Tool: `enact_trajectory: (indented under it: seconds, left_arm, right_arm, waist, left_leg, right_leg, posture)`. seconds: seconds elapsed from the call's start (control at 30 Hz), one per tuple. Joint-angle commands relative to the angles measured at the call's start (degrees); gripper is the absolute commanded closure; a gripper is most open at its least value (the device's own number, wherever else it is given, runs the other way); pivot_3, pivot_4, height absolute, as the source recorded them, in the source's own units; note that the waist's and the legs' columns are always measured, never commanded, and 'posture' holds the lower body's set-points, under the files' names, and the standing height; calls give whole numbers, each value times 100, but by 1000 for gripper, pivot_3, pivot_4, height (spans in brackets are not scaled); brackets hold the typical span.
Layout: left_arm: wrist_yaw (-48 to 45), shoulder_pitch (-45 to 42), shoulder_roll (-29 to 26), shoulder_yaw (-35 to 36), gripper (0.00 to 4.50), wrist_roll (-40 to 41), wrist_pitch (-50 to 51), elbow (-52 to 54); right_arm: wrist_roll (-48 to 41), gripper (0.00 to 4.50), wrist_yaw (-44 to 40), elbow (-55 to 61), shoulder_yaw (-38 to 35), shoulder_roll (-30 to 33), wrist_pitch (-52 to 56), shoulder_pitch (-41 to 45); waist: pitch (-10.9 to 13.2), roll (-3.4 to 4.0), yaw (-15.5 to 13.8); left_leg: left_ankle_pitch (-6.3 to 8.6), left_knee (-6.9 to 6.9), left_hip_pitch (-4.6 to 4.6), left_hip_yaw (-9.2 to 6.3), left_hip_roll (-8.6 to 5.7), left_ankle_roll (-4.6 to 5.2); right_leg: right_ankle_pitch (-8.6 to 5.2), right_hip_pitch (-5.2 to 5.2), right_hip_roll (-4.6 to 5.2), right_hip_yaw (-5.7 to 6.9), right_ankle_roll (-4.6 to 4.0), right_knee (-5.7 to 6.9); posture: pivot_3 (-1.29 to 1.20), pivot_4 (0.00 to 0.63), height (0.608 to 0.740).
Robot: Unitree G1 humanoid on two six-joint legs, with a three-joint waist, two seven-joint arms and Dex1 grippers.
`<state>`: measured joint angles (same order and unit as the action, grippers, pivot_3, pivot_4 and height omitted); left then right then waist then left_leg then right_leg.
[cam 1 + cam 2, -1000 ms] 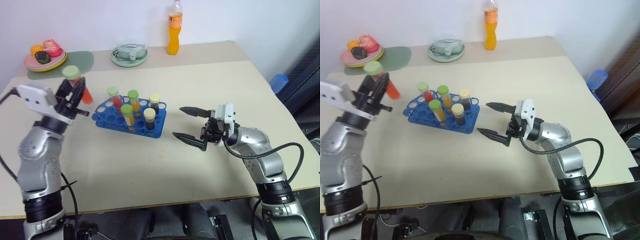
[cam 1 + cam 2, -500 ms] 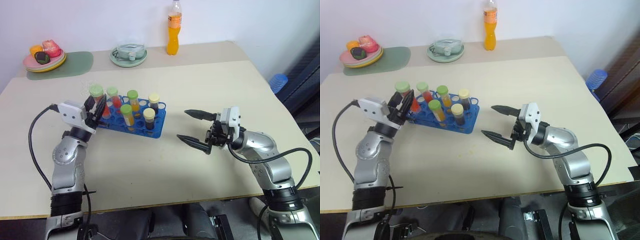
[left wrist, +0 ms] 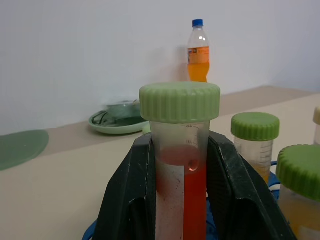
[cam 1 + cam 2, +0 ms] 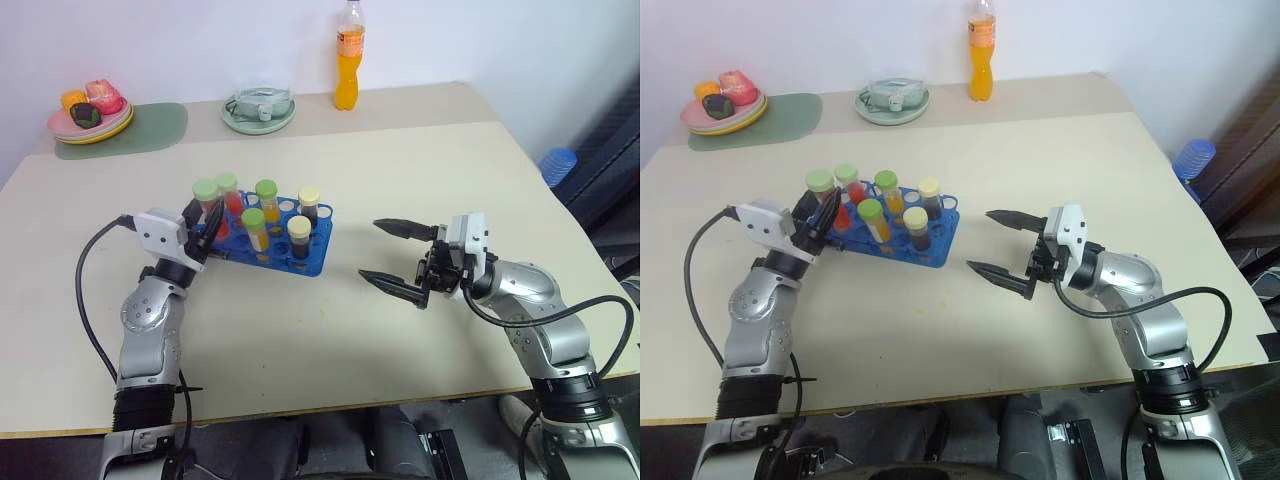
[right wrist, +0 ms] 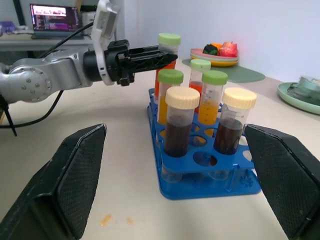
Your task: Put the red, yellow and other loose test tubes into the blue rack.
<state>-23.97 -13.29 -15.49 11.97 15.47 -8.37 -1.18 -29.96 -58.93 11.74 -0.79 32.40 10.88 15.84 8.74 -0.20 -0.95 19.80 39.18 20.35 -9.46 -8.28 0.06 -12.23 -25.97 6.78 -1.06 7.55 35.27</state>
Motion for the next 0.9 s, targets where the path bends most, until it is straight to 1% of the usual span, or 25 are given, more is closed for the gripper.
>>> enact_trajectory:
  seconds: [0.03, 0.63, 0.7, 0.73, 0.87, 0.9]
  left_arm:
    - [-31, -126, 9, -107, 3743, -4, -64, 53]
    - [-79, 28, -15, -157, 3743, -112, -203, -278]
    - [-103, 48, -8, -152, 2681, -69, -181, -269]
    - [-175, 73, -8, -164, 2278, -6, -147, -246]
    - [-163, 146, 9, -181, 300, -33, -188, -189]
    - [-119, 157, -15, -209, 78, -120, -177, -165]
  right_arm:
    - [-95, 0, -50, 193, -203, 82, -70, -64]
    - [-172, 0, 51, 268, -228, 37, -19, -10]
    - [-170, 0, 49, 246, -223, 32, -22, 12]
    - [-166, 0, 46, 235, -218, 28, -26, 19]
    - [-161, 0, 29, 213, -200, 12, -40, 44]
    - [-161, 0, 25, 205, -199, 10, -43, 51]
  waist:
    - [0, 0, -2]
    - [0, 0, -15]
    - [0, 0, -13]
    - [0, 0, -5]
    - [0, 0, 14]
    - [0, 0, 9]
  left_leg:
    - [0, 0, 0, -1, 0, 0]
    - [0, 1, -2, -2, -1, 0]
    - [0, 1, -1, -2, -1, 0]
    - [0, 1, -1, -2, -1, 0]
    - [0, 0, -2, -2, 0, 0]
    - [0, 0, -2, -2, 0, 0]
  right_leg:
    - [0, 1, 0, 0, 0, 0]
    - [0, 4, 0, 1, 1, -1]
    - [0, 4, 0, 1, 1, -1]
    - [0, 4, 0, 1, 1, -1]
    - [0, 3, 0, 1, 1, -1]
    - [0, 3, 0, 1, 1, -1]
  posture:
    - [0, 150, 740]
    - [0, 150, 740]
    - [0, 150, 740]
    - [0, 150, 740]
    - [0, 150, 740]
    - [0, 150, 740]
